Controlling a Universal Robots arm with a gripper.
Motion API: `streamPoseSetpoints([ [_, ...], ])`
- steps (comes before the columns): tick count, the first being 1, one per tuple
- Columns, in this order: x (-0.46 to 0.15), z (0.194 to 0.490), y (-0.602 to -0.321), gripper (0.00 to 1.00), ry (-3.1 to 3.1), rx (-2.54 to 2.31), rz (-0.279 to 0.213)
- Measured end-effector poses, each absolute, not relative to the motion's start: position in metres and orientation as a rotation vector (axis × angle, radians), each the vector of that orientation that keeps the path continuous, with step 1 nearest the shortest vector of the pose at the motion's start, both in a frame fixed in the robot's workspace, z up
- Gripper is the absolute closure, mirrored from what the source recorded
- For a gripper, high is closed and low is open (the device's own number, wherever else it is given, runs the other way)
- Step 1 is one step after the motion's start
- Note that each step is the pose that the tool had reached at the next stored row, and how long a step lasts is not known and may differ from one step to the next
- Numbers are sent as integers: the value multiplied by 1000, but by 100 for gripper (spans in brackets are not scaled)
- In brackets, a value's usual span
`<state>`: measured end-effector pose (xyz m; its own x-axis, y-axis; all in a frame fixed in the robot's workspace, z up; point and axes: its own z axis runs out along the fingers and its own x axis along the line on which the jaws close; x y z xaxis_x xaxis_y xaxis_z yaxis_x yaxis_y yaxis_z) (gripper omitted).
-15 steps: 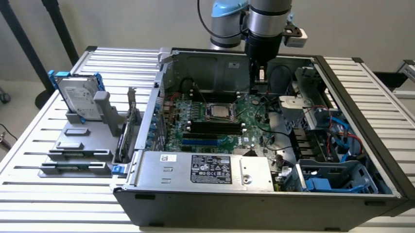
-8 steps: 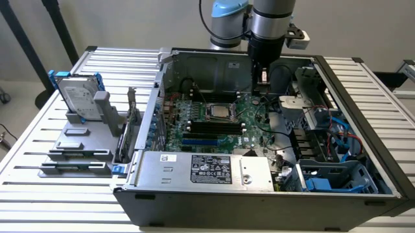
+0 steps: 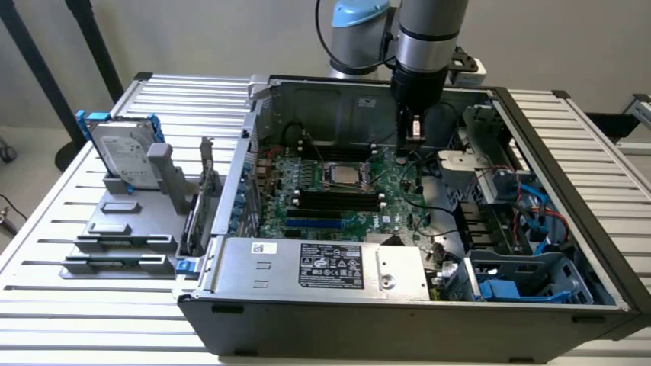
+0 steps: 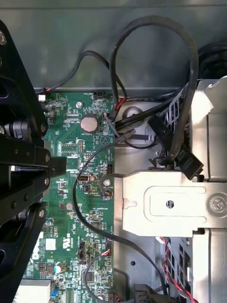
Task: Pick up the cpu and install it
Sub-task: 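Close the cpu cover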
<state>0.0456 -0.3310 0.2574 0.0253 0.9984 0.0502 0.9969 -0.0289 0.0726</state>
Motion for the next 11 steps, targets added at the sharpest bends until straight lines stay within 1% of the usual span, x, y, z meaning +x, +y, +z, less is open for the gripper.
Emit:
streamPoseSetpoints([
  [5, 46, 249, -331, 89, 2180, 2240, 129],
  [6, 46, 249, -331, 89, 2185, 2245, 119],
  [9, 46, 249, -331, 89, 2210, 2274, 61],
  [11, 46, 249, -331, 89, 2222, 2289, 30],
])
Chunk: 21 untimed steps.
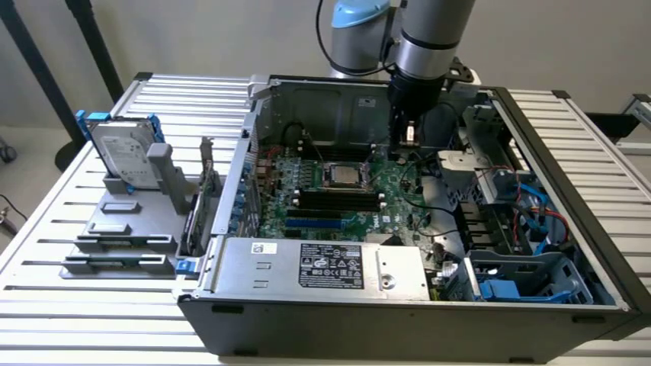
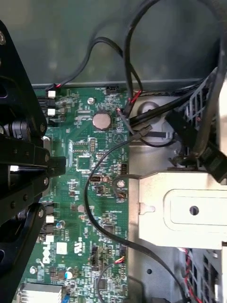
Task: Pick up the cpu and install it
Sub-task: 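Close the cpu cover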
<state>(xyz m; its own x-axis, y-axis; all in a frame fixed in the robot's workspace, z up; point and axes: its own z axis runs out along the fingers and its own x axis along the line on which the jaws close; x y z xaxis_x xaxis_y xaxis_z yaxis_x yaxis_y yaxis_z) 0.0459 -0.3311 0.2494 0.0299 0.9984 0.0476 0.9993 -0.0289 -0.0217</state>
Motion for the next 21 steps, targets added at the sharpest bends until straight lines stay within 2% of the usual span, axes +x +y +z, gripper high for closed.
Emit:
streamPoseSetpoints([
  [21, 28, 251, -334, 89, -2034, -2106, 212],
])
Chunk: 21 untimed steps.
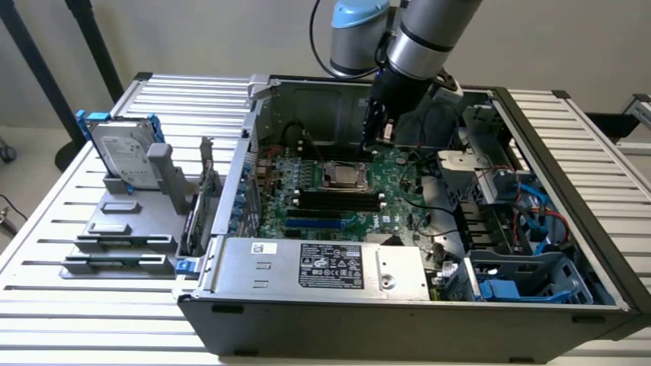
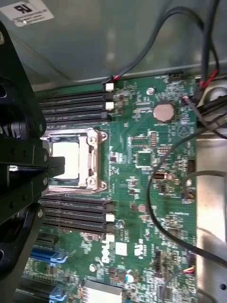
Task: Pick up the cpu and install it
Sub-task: 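Close the cpu cover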
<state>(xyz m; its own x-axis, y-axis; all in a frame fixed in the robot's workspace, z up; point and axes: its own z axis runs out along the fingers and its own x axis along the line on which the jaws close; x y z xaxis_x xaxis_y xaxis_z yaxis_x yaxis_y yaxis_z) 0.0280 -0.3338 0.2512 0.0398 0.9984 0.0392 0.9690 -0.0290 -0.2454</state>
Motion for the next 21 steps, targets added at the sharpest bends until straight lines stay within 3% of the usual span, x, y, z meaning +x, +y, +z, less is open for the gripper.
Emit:
streamPoseSetpoints([
  [10, 9, 247, -334, 89, -1994, -2069, 281],
  [21, -16, 229, -335, 89, -1988, -2064, 291],
])
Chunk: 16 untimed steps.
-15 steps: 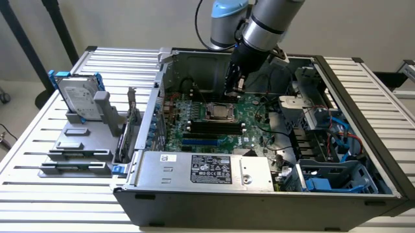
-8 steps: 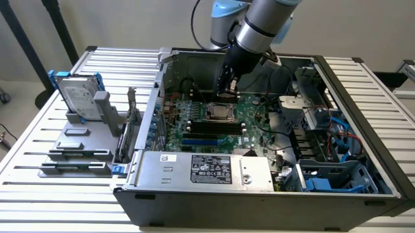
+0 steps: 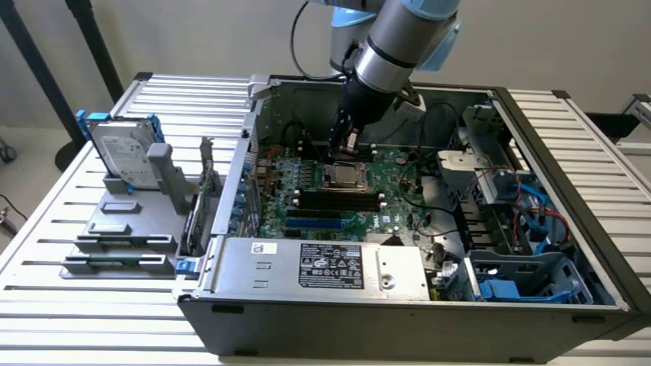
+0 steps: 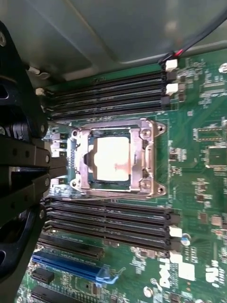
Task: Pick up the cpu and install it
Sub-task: 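Close the cpu cover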
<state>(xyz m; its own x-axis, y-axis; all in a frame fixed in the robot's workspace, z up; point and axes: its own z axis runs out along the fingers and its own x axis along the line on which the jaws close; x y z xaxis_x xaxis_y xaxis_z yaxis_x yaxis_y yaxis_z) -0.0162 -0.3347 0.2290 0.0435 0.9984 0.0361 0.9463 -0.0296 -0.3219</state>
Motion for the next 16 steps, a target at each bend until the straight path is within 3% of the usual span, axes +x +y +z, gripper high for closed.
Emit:
streamPoseSetpoints([
  [16, -17, 201, -329, 89, -1990, -2065, 286],
])
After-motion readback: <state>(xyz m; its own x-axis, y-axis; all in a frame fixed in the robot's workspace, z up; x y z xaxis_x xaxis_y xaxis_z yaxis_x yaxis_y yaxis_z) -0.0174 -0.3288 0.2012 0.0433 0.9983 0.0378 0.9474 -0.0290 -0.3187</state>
